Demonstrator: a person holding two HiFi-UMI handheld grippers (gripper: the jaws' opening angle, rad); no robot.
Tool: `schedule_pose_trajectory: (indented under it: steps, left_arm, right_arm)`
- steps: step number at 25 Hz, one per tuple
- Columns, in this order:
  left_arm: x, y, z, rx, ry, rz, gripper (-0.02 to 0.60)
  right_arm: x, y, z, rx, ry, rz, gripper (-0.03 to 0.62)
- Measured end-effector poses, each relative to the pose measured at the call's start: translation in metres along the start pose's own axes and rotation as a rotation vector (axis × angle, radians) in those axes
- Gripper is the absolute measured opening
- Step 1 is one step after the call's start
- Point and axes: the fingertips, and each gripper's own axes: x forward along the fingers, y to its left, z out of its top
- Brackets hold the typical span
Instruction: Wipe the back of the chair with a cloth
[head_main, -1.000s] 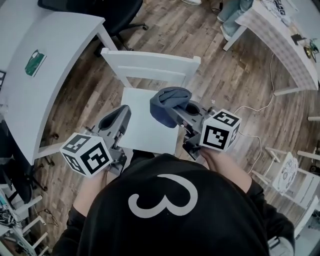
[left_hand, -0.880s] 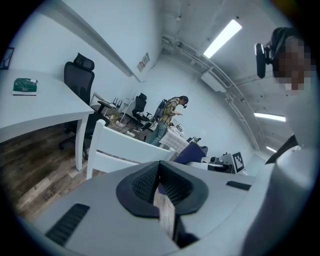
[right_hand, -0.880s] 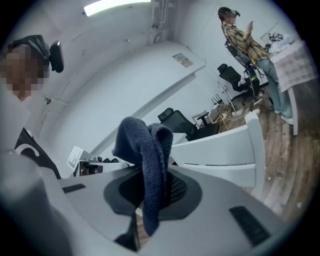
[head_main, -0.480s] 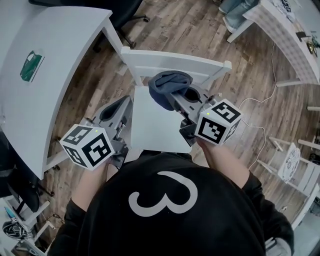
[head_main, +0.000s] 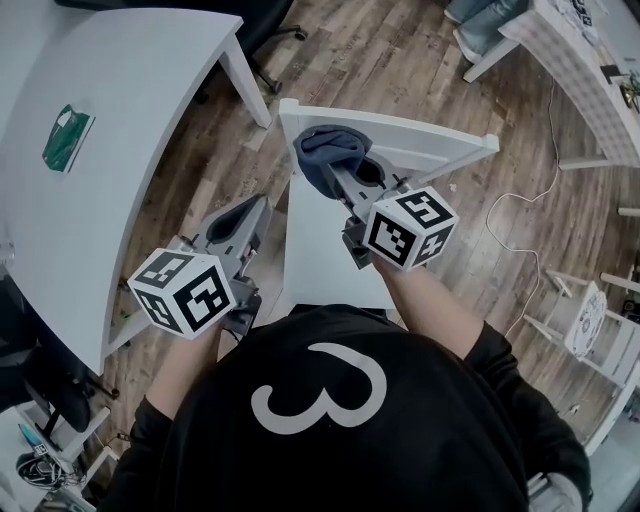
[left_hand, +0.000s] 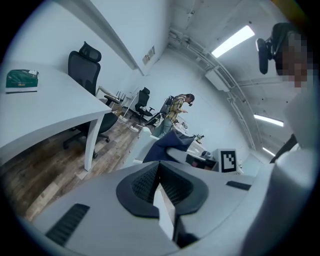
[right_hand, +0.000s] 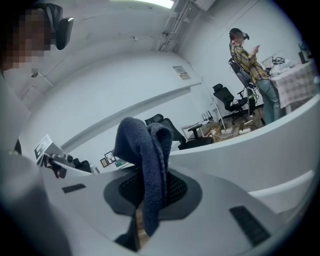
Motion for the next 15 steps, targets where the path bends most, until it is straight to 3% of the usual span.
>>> schedule_pose_trajectory:
  steps: [8,15]
  left_arm:
    - [-0.016,0.03,-0.002,-0.038,0.004,0.034,0.014]
    - [-0.021,0.031,-0.001,-0.054,-0.009,0.032,0.014]
  right_arm:
    - [0.032,-0.021,-0.025,-0.03,0.022,-0.116,0.051]
    - [0.043,-0.034,-0.028,-0.036,0.044,-0.187,0.051]
